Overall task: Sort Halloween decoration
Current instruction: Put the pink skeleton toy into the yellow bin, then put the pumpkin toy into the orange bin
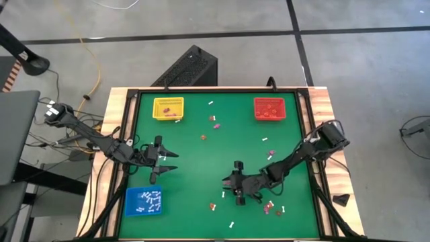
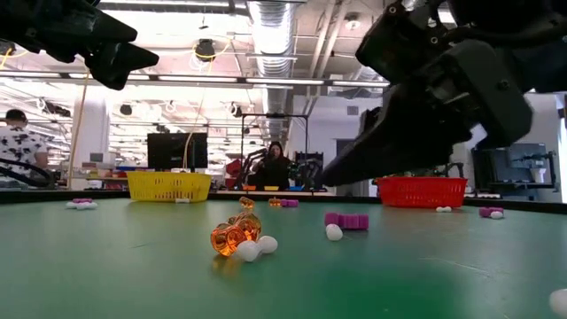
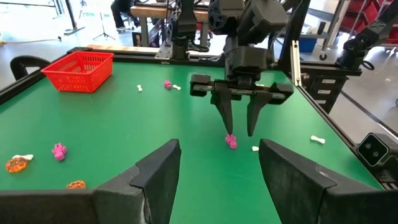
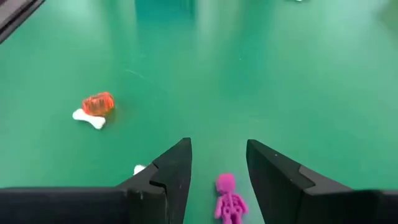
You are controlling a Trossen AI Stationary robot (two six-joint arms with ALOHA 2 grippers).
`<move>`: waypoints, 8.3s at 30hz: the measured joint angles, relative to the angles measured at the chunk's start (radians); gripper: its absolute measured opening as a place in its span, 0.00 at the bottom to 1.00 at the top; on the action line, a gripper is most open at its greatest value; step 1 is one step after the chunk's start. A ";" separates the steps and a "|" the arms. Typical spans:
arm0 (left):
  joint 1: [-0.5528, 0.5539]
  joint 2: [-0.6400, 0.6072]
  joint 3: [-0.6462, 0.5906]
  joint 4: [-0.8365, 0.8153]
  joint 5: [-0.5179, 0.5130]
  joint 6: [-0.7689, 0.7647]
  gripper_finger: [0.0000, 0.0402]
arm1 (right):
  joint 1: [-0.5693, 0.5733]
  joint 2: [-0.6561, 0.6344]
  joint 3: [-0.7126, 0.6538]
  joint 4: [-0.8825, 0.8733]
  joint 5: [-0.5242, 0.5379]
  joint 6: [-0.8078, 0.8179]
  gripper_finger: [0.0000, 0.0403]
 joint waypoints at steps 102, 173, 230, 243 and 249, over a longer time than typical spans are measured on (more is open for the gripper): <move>0.000 0.015 0.000 -0.067 0.001 -0.104 0.52 | -0.770 0.246 1.488 -1.686 -0.581 -0.349 0.50; 0.455 1.505 0.249 1.017 -0.160 -0.199 0.30 | 0.223 -0.939 -0.204 -0.737 0.060 -0.121 0.34; 0.569 1.338 0.235 0.699 0.173 -0.087 0.28 | 0.181 -0.939 -0.204 -0.712 0.086 -0.114 0.34; 0.570 1.333 0.201 0.855 0.187 -0.086 0.20 | 0.181 -0.939 -0.204 -0.711 0.085 -0.114 0.34; 0.573 1.301 0.252 0.971 0.206 -0.076 0.21 | 0.181 -0.939 -0.204 -0.709 0.085 -0.115 0.34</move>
